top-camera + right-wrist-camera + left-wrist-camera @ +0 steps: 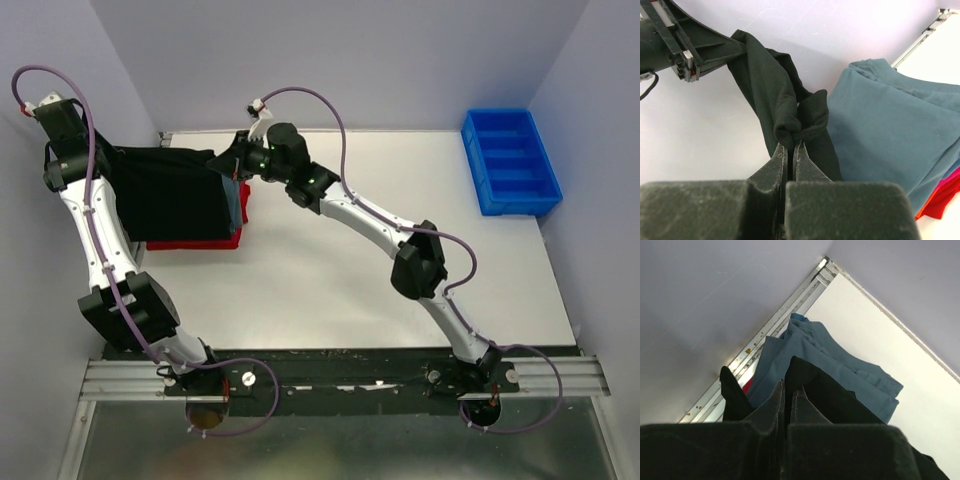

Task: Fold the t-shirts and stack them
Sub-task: Put the neatly folded tshirt into the corner of the board with both arms

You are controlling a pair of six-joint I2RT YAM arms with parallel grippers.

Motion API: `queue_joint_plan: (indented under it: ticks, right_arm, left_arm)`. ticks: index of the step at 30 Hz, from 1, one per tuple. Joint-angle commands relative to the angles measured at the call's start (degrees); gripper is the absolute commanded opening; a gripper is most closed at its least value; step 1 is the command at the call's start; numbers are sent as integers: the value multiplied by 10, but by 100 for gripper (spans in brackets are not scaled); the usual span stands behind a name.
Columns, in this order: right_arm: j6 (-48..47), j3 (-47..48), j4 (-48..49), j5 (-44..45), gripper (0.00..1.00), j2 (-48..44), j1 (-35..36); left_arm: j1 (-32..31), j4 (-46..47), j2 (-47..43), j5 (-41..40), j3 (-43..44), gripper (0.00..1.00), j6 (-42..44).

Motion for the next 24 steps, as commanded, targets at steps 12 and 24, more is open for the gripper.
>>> queue_joint_plan:
  ticks: [12,24]
  right_arm:
    - [11,58,65,14,1,59,-33]
    - [7,72,131,25,1,105,-49]
  left_arm:
    - [15,94,50,15,18,0,-59]
    - [-9,153,105,3,7,0,-93]
